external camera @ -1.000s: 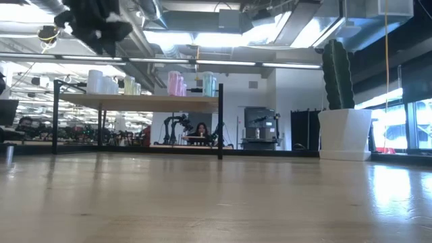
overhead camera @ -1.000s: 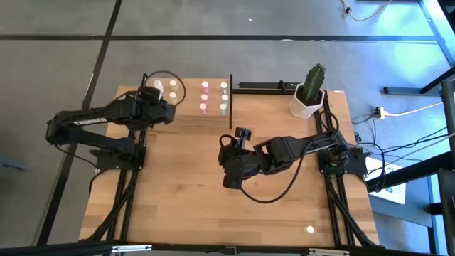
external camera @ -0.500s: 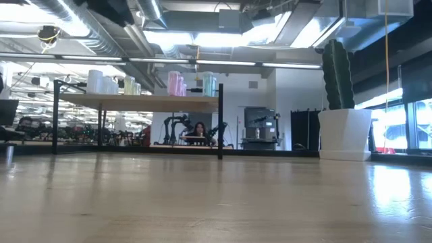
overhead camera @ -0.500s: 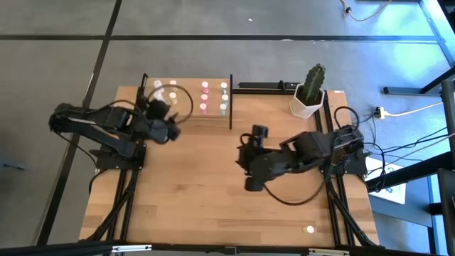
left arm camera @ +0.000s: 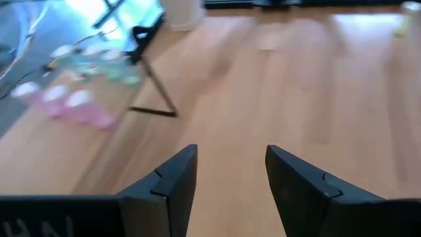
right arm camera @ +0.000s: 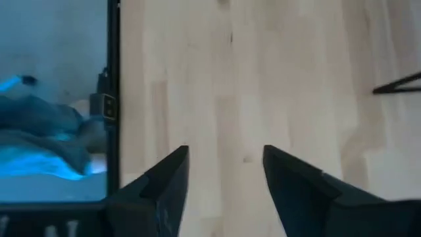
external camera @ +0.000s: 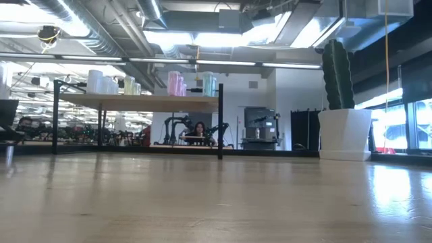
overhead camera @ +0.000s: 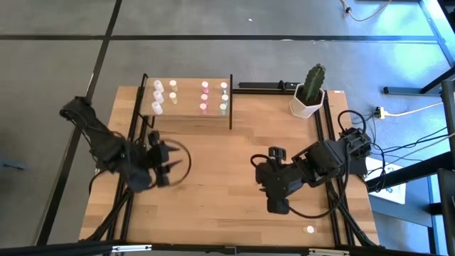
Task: Pick and place medicine bottles onto shelf by color
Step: Put the yellow pill bottle on the shelf and align it with the other yellow pill bottles
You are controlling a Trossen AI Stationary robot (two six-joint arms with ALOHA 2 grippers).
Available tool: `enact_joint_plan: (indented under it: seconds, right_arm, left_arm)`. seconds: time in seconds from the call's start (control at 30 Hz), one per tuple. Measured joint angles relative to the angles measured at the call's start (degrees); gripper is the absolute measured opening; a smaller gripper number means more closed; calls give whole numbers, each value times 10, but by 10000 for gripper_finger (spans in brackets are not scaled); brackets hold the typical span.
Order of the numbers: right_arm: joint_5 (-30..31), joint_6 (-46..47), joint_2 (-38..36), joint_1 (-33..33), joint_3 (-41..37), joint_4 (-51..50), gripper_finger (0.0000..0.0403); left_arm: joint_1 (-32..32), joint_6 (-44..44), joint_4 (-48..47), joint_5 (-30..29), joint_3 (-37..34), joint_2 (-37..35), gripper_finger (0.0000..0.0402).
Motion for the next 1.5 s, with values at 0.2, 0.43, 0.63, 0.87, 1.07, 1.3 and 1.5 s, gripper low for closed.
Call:
enact_joint_plan:
  seconds: [0.2, 0.43, 0.63, 0.87, 1.07, 1.3, 1.5]
  right_arm:
    - [-48, 104, 0, 26, -8, 0, 196]
    - [-83, 185, 0, 83, -46, 0, 196]
    - [-77, 248, -6, 160, -64, 0, 196]
    - [-87, 364, -6, 236, -67, 0, 196]
    - [-68, 465, -4, 307, -96, 0, 196]
    - [-78, 514, -3, 338, -219, 12, 196]
    - [-164, 473, -3, 327, -311, 18, 196]
  left_arm:
    - [-72, -19, 25, -16, 0, 51, 173]
    - [-114, -90, 31, -60, 0, 104, 173]
    - [-130, -122, 84, -63, 0, 128, 173]
    - [-132, -116, 165, -81, 0, 132, 173]
    - [-132, -45, 238, -85, 0, 132, 173]
    - [-132, -11, 283, -89, 0, 132, 173]
    - [-130, -12, 283, -93, 0, 132, 173]
